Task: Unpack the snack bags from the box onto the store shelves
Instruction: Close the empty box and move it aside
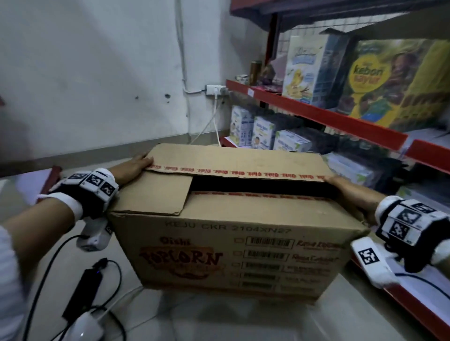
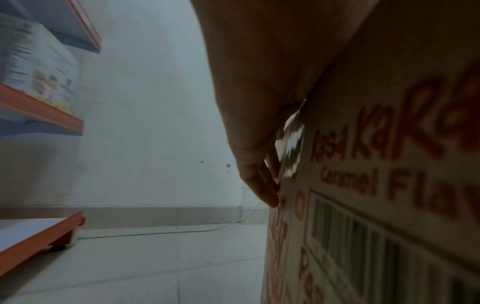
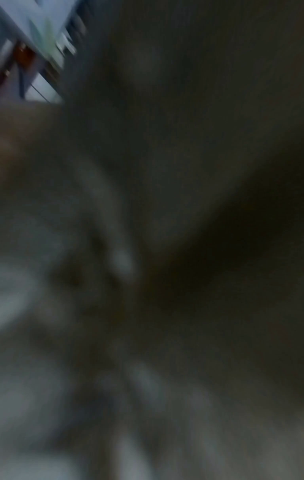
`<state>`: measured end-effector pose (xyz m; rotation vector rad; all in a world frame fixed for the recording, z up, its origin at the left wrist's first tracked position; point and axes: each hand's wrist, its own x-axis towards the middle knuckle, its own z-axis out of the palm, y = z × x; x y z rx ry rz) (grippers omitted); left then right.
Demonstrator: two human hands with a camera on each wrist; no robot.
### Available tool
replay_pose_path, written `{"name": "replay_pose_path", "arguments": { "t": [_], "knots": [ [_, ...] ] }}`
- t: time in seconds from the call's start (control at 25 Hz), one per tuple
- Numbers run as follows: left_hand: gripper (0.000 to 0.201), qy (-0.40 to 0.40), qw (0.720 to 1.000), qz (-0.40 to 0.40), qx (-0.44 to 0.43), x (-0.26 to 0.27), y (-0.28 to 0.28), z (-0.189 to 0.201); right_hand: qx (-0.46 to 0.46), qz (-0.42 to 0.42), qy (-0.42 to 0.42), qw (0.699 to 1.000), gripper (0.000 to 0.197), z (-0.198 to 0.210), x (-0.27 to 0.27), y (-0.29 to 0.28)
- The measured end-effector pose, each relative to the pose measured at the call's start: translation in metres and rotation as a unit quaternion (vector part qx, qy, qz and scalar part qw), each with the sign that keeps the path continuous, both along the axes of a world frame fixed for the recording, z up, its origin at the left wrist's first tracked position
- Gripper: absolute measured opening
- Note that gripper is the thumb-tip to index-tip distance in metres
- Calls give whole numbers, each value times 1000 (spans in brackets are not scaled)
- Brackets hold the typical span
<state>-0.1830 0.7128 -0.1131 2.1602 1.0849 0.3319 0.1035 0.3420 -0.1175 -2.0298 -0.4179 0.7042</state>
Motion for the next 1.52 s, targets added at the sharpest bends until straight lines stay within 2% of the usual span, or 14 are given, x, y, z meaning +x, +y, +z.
{"name": "replay_pose_path", "arguments": {
  "t": [0.12,0.24,0.32,0.4,0.48,0.6,0.72,0.8,0.92,1.04,1.2,1.36,1.48,1.52],
  "knots": [
    [53,7,996,86,-19,-22,25,-12,2,51,8,999,51,-4,16,48],
    [58,-51,985,142,-86,-31,46,-7,0,67,5,998,63,-2,36,97],
    [56,-74,977,171,-105,-34,53,9,-5,71,0,997,68,10,44,127],
    [51,-87,973,189,-97,-36,61,41,7,79,-2,997,70,38,49,157],
    [47,-127,968,185,-109,-40,67,81,9,79,-40,996,66,74,50,179],
    [47,-129,975,161,-88,-51,80,129,9,92,-87,992,67,120,50,197],
    [53,-53,989,133,-28,-59,92,155,-2,138,-119,983,63,154,51,213],
    [56,-51,988,144,-2,-59,100,161,-8,136,-136,981,60,164,53,224],
    [56,-58,978,202,11,-49,121,159,0,121,-155,980,49,167,66,255],
    [50,-76,973,219,3,-38,157,139,-19,108,-184,977,33,160,84,301],
    [43,-111,969,222,-13,-5,255,102,-9,101,-161,982,31,123,128,408],
    [44,-126,963,234,-40,26,355,58,-3,72,-83,994,12,54,165,530],
    [47,-113,954,269,-65,46,412,18,11,86,-76,993,25,-6,182,609],
    [47,-110,952,276,-70,51,428,5,25,94,-70,993,24,-22,182,629]
  ]
}}
